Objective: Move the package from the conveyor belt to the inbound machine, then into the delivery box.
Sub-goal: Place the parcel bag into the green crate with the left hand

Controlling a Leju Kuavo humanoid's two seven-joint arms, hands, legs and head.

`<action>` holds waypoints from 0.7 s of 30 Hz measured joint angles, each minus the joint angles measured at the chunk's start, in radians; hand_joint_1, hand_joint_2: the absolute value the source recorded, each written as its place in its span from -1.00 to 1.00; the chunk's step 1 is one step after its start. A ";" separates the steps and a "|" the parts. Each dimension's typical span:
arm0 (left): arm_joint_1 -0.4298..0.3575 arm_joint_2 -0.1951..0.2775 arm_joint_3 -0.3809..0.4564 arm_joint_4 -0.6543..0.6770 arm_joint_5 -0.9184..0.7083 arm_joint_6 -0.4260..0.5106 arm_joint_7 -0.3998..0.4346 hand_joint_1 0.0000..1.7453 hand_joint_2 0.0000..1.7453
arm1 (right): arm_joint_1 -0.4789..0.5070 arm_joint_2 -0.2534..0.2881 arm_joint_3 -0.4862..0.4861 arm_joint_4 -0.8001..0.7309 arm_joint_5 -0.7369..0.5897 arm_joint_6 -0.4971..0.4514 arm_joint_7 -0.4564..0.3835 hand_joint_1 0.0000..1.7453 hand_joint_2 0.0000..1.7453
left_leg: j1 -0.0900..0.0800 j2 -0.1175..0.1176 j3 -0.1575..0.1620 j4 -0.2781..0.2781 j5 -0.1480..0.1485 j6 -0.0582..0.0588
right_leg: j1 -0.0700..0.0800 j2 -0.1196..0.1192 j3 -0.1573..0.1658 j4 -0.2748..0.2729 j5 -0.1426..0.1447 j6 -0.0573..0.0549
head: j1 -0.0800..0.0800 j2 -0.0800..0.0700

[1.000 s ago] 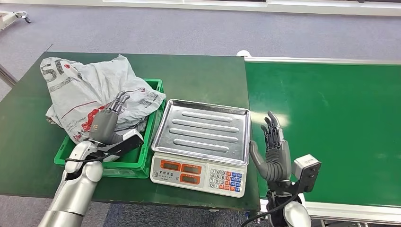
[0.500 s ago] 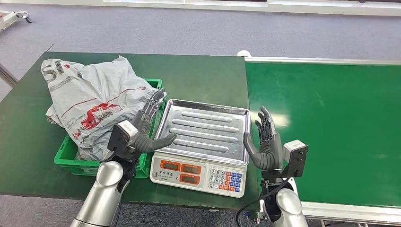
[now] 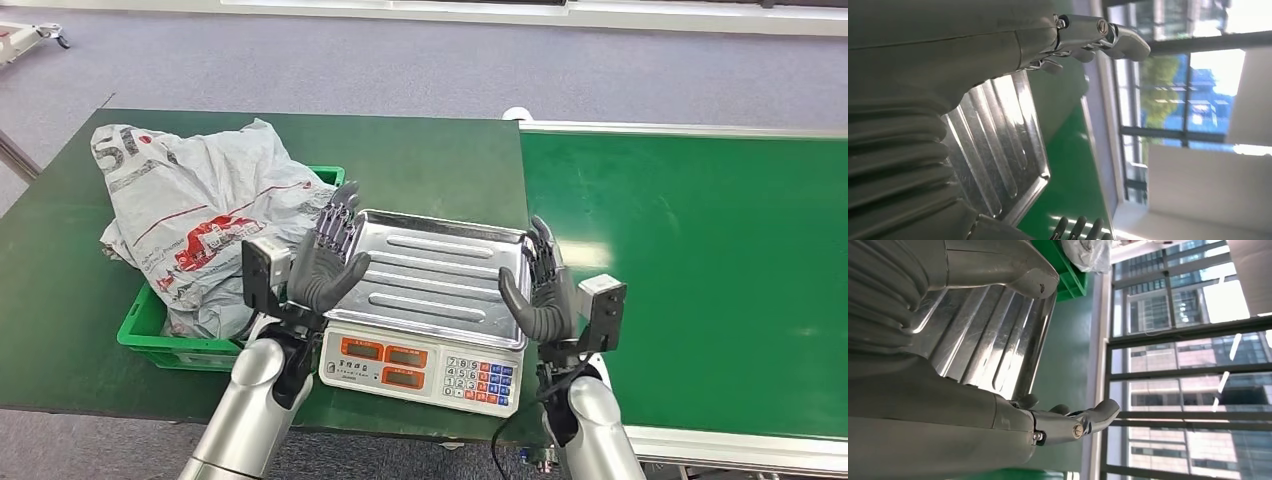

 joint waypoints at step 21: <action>0.011 -0.071 -0.007 0.154 -0.037 0.147 -0.011 -1.00 0.50 | -0.010 0.042 0.051 0.112 0.102 -0.214 0.019 -1.00 -1.00 | 0.000 0.000 -0.001 0.000 0.000 0.000 | 0.000 0.000 -0.001 0.000 -0.001 0.000 | 0.000 0.000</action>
